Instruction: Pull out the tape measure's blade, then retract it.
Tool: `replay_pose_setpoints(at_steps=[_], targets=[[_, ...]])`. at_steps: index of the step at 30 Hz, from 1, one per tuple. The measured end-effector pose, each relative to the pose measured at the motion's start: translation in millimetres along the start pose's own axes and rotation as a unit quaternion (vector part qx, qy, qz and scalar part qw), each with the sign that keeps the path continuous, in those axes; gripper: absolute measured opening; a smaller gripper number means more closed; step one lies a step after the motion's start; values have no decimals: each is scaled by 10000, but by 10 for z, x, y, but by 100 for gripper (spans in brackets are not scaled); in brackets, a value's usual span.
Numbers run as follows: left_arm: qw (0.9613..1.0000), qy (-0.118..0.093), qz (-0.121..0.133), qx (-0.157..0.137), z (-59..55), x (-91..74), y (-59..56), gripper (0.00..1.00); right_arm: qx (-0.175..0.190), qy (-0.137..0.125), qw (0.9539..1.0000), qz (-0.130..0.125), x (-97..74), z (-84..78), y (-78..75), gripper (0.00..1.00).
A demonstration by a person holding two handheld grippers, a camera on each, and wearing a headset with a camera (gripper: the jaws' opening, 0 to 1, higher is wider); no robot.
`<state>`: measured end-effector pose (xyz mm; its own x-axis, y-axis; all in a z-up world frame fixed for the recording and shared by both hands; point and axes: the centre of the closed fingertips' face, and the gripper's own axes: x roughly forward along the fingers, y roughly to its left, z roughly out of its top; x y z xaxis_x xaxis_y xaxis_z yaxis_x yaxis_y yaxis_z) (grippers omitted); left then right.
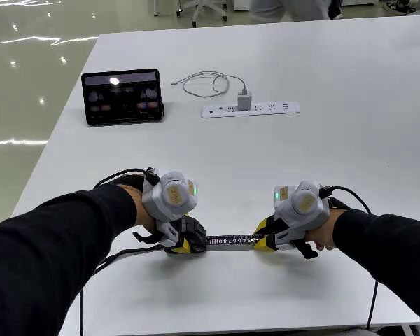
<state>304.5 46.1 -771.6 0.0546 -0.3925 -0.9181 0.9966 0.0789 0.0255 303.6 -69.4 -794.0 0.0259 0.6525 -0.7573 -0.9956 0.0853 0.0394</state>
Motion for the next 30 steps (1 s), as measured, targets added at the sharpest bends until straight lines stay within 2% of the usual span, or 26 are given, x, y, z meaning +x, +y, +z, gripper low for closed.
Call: replay_pose_setpoints(at_steps=[6,30], targets=[[10000,-63,11,-54,1,-4,7,33,14,16,10000,-20,-29,-36,-10,10],[10000,-60,16,-38,4,-1,2,33,51,24,9999,-94,-176,-173,-45,10]])
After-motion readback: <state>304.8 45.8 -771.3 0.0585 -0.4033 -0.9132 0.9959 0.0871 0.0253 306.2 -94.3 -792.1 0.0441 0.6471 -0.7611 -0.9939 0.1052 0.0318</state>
